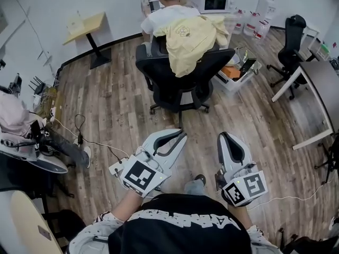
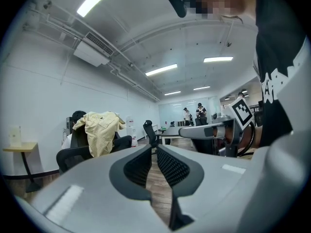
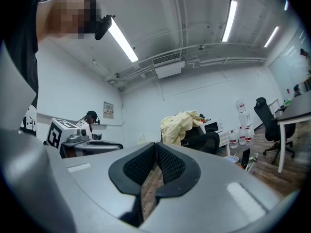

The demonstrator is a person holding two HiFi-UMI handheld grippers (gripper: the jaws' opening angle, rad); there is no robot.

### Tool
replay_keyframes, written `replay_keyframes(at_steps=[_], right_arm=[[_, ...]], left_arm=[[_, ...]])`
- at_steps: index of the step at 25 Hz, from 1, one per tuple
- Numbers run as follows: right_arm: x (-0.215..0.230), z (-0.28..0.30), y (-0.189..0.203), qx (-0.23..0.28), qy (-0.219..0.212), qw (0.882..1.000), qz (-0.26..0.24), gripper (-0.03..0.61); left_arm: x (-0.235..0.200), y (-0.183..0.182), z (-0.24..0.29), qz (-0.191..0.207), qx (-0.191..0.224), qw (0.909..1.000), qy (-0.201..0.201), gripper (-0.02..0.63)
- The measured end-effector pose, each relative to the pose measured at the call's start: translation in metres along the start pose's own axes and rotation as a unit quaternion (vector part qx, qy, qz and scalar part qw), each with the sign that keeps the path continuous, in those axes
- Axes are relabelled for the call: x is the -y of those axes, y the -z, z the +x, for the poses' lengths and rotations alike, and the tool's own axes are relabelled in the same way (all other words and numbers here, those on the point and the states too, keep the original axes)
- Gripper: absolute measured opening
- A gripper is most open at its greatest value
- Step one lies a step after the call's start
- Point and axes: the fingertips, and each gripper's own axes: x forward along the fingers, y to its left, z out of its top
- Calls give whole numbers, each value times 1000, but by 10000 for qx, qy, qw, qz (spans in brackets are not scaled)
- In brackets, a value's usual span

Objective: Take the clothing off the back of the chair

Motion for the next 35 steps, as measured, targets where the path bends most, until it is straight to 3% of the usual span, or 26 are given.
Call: replay_keyframes(at_steps=[3,12,20,35], right_arm=[[23,1,-6,12,7,10000,-49,38],[99,-7,-16,-62,16,10000,67,60],[142,1,-12,-103,-367,9990,253,94],[160,18,-24,-187,-725,9971,96,149]], left_arm=[[3,-3,27,-80,-98,9999,67,23],[19,-16,108,197,-57,9997,94,58],[13,-12,139,220,-463,9979,-406,100],[-21,-32,147,303,-383,9912,-1234,137]])
